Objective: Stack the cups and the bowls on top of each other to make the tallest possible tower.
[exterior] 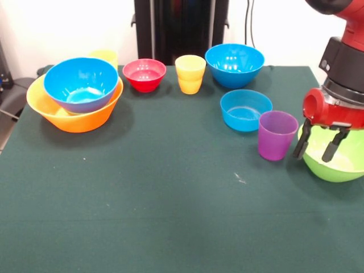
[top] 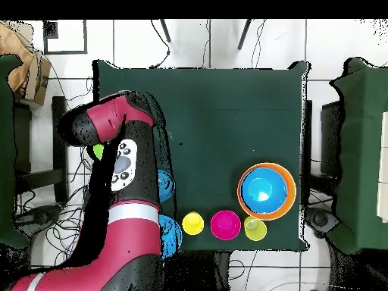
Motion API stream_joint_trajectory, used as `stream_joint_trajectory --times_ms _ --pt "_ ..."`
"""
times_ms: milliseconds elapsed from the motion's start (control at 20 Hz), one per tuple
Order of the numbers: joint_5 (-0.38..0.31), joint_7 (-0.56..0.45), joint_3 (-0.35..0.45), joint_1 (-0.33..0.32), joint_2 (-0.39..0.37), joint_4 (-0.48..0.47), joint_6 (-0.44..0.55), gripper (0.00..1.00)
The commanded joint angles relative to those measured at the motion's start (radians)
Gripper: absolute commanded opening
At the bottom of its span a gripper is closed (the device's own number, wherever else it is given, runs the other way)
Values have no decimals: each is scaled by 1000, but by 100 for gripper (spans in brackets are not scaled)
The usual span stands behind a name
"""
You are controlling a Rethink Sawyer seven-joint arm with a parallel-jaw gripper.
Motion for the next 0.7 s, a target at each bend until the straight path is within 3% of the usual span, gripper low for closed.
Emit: stream_joint_trajectory --times_ms 50,700 --pt "-13 -84 84 -21 -24 39 87 100" --pt "-18 -82 85 -23 -7 8 111 100"
